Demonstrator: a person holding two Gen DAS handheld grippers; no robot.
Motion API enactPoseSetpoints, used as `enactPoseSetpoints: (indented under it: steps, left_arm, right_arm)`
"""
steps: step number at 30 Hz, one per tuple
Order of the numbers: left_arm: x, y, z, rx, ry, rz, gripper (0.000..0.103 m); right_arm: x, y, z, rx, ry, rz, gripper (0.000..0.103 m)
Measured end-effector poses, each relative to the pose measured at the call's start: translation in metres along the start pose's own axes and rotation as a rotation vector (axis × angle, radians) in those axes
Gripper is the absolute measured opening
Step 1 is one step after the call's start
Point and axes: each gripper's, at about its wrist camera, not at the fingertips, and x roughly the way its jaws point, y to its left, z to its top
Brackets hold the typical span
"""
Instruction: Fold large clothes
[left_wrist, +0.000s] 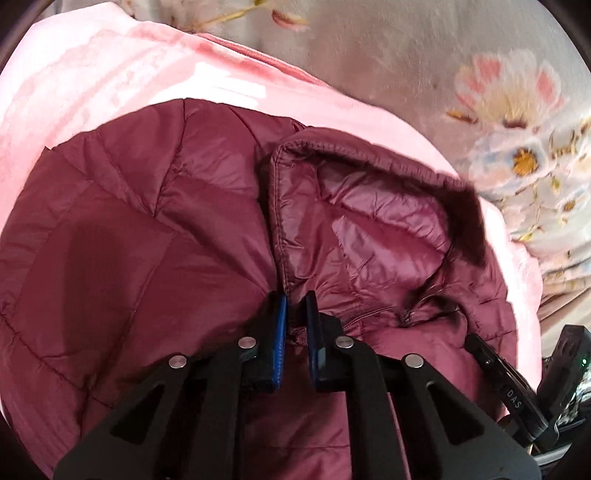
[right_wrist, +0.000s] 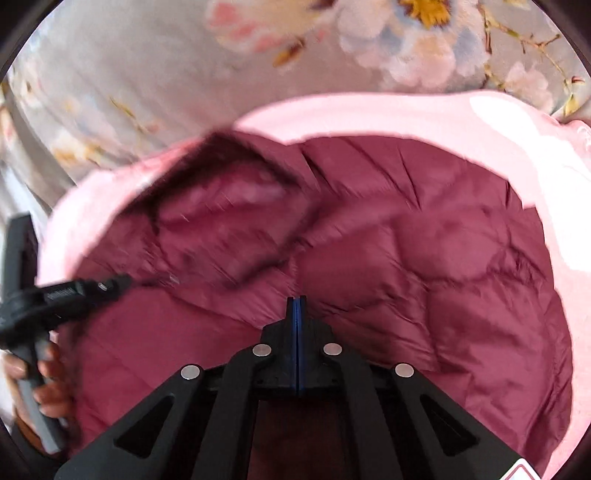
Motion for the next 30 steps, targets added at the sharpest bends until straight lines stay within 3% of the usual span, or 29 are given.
enactPoseSetpoints:
  steps: [2, 7, 10, 11, 12, 16, 19, 22, 25, 27, 30]
  left_arm:
    - [0.003, -0.001, -0.002, 0.012, -0.012, 0.004, 0.010]
    - [-0.004, -0.015, -0.008, 0.094, -0.046, 0.095, 0.013]
    - [-0.025, -0.028, -0.005, 0.148, -0.091, 0.175, 0.028]
    - [-0.032, -0.030, -0.003, 0.156, -0.115, 0.183, 0.036]
    - [-0.042, -0.033, 0.004, 0.163, -0.149, 0.193, 0.038]
    - [-0.057, -0.036, 0.053, 0.114, -0.228, 0.216, 0.039]
    - [-0.045, -0.027, 0.094, 0.017, -0.221, 0.154, 0.039]
    - [-0.016, -0.025, 0.111, -0.040, -0.162, 0.139, 0.039]
    - [0.019, -0.023, 0.106, -0.048, -0.068, 0.148, 0.038]
    - [0.024, -0.020, 0.093, -0.028, -0.055, 0.143, 0.038]
    - [0.034, -0.015, 0.079, 0.037, -0.049, 0.194, 0.040]
  right_arm:
    - [0.000, -0.002, 0.002, -0.009, 0.011, 0.004, 0.000]
    - [-0.015, -0.001, 0.001, -0.013, -0.020, -0.013, 0.000]
    - [-0.032, 0.004, 0.011, -0.013, -0.076, 0.000, 0.001]
    - [-0.038, 0.007, 0.019, -0.019, -0.104, 0.001, 0.001]
    - [-0.042, 0.009, 0.028, -0.027, -0.129, -0.004, 0.002]
    - [-0.038, 0.014, 0.082, -0.007, -0.201, -0.006, 0.002]
    - [-0.016, 0.016, 0.115, 0.050, -0.202, -0.015, 0.003]
    - [0.021, 0.023, 0.129, 0.033, -0.133, -0.029, 0.009]
    - [0.046, 0.032, 0.115, -0.036, -0.046, -0.041, 0.009]
    - [0.046, 0.032, 0.100, -0.081, -0.046, -0.066, 0.009]
    - [0.049, 0.028, 0.082, -0.137, -0.052, -0.127, 0.008]
